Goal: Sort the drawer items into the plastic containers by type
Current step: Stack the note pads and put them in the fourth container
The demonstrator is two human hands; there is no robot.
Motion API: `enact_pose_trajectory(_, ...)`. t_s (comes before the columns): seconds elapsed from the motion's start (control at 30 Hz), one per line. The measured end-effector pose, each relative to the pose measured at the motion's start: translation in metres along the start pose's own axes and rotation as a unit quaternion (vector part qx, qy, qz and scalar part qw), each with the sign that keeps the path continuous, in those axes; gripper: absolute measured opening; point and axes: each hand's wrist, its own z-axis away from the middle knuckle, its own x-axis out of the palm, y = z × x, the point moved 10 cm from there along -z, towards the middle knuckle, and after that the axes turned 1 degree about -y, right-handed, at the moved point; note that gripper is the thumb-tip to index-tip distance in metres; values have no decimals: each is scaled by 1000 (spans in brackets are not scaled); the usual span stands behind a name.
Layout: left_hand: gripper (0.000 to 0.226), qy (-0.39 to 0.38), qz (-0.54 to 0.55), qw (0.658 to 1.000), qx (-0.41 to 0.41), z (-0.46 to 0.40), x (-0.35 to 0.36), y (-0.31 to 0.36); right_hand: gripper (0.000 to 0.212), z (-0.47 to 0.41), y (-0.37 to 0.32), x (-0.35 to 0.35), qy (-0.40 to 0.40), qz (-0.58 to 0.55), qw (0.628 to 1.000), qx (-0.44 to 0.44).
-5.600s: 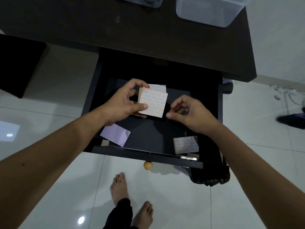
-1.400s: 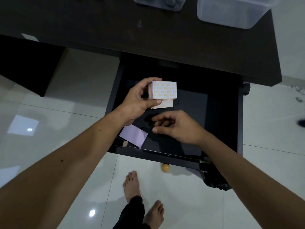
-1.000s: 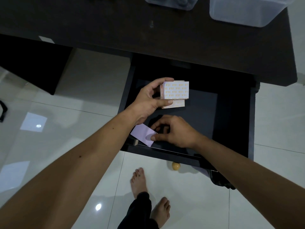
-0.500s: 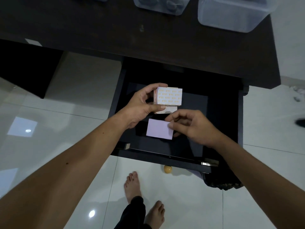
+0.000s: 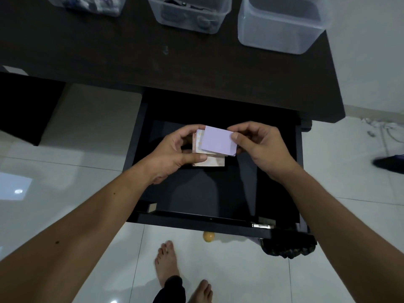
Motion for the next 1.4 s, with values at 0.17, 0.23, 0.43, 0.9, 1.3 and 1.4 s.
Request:
enact_pose_trajectory(0.17, 70, -11, 6, 1000, 6, 2, 5, 5, 14, 0, -4, 4, 14, 25, 999, -16)
enact_pose_trajectory(0.23, 71, -14, -3, 1000, 5, 2, 6, 5, 14, 1, -5, 6, 15, 35, 999, -27)
enact_pose_trajectory(0.43, 71, -19, -6, 1000, 4, 3, 7, 6, 39, 7, 12, 8, 30, 12, 999, 38)
enact_pose_trajectory(0.9, 59, -46, 14, 999, -23, 25, 22, 15, 24, 31, 6, 24, -25, -119, 991, 55)
enact_pose_trajectory(1.3, 46, -27, 1, 999, -16, 60, 50, 119, 27, 55, -96, -6, 3, -99, 995, 35)
enact_pose_trajectory(1.4, 50, -33, -1, 999, -8, 62, 64, 158, 25, 56, -132, -24, 15, -86, 996, 26)
